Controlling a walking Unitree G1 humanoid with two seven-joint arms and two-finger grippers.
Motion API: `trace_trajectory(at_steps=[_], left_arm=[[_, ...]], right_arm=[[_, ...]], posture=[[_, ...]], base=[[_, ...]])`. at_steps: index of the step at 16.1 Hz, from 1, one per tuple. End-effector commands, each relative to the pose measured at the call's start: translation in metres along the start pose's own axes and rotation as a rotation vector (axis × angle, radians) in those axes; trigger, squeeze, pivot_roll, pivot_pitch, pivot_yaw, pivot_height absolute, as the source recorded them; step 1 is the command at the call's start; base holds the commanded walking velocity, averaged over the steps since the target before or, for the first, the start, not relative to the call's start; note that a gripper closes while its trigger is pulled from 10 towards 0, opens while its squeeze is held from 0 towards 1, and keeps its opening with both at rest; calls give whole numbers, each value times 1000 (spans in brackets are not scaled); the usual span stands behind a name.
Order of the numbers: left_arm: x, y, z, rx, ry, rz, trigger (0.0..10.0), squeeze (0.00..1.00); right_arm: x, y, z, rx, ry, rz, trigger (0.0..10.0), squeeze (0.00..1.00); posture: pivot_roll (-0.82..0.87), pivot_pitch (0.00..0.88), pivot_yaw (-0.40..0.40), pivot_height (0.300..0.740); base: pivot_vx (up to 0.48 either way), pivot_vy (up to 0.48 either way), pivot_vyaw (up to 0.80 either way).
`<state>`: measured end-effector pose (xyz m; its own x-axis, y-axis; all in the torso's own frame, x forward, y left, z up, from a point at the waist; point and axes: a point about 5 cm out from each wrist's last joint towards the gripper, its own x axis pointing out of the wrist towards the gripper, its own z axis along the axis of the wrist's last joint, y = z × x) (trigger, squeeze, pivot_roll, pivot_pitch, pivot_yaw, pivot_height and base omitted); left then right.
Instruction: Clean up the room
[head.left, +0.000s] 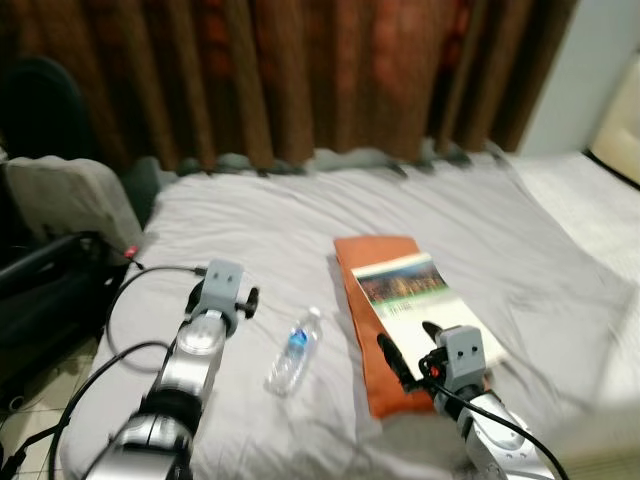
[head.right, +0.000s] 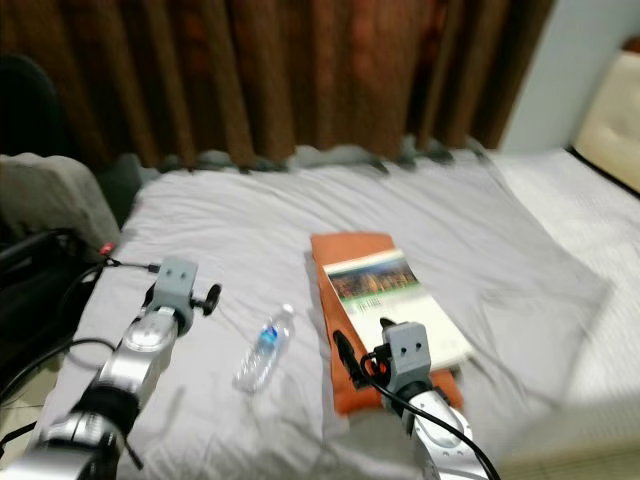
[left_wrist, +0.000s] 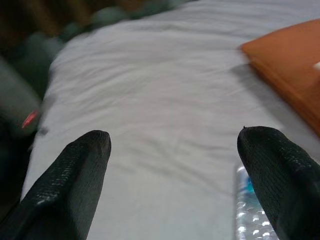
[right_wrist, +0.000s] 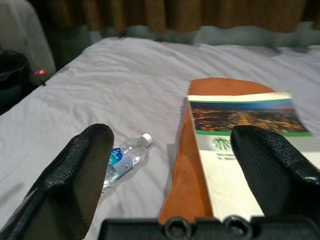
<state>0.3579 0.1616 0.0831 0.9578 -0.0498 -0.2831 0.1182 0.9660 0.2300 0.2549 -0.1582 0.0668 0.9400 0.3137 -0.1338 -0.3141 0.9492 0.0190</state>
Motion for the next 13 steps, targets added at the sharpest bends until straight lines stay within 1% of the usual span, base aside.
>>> trace_trajectory(at_steps=[1,2,3,4,7,8,9,10,11,12,13], left_arm=[[4,-3,16,43,-63,-36,10000,1000],[4,-4,19,46,-74,-41,10000,1000],[6,-7,25,40,-106,-35,10000,0],[6,-8,27,25,-124,-24,10000,0],[7,-6,21,13,-108,-5,10000,0],[7,-2,19,-19,-101,12,10000,0],[8,5,18,-20,-85,54,10000,0],[8,9,17,-22,-71,71,10000,0],[9,15,15,-38,-37,91,10000,0],[10,19,11,-50,7,106,10000,0],[10,20,7,-49,37,114,10000,0]], right_arm=[[-1,-6,6,-7,-19,-37,10000,0],[0,-6,6,-5,-19,-44,10000,0],[1,-4,8,5,-30,-53,10000,0],[2,-3,9,14,-34,-59,10000,0],[3,1,9,21,-29,-58,10000,0],[2,1,9,21,-28,-56,10000,0],[-2,1,9,20,-23,-54,10000,0],[-4,1,9,20,-21,-51,10000,0],[-15,3,11,16,-12,-40,10000,0],[-30,9,10,6,16,1,10000,0],[-42,17,10,-5,26,57,10000,0]], posture=[[-111,74,49,740],[-112,72,52,740],[-110,65,66,740],[-106,65,69,740],[-108,76,69,740],[-112,83,68,740],[-118,102,59,740],[-121,112,55,740],[-142,177,32,740],[-179,257,2,740],[-207,309,-14,740]], base=[[0,0,0],[0,0,0],[0,0,0],[0,0,0],[0,-465,0],[0,-454,0],[424,0,0],[0,0,0],[0,0,0],[0,0,0],[0,0,0]])
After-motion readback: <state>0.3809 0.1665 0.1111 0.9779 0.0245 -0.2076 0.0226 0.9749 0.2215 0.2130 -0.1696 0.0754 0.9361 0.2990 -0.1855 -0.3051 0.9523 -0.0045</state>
